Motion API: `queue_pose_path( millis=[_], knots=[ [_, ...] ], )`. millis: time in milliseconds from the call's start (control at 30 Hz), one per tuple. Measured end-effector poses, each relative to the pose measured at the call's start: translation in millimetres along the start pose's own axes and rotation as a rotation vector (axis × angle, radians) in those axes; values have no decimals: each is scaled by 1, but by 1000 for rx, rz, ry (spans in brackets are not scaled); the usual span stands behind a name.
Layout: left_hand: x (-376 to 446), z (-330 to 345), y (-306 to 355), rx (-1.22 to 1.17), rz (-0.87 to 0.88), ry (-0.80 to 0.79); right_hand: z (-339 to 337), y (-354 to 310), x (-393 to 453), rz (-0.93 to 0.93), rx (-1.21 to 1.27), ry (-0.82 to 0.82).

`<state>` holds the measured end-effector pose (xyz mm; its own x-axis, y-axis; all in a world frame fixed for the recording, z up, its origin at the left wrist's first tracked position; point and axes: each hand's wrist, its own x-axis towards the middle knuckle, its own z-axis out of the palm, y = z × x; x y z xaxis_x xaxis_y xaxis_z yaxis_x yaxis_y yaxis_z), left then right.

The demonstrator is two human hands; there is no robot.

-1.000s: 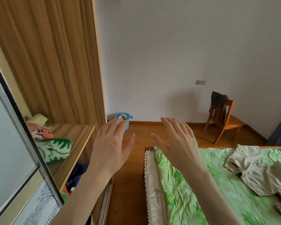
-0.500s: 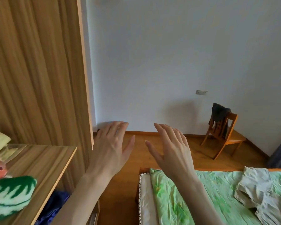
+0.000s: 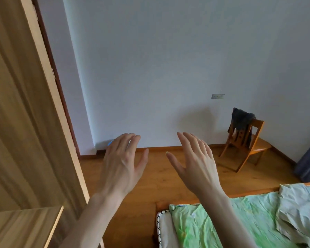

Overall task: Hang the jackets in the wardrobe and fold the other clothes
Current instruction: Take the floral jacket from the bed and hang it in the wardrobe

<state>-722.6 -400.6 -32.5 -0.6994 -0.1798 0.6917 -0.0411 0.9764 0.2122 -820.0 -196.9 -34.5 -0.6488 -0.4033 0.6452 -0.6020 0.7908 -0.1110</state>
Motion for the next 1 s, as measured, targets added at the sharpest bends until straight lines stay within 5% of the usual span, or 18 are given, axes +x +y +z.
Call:
queue_pose_path(
  millis=[1000],
  knots=[
    [357, 349, -132, -62, 75, -64, 291, 178, 341, 138, -133, -20]
  ],
)
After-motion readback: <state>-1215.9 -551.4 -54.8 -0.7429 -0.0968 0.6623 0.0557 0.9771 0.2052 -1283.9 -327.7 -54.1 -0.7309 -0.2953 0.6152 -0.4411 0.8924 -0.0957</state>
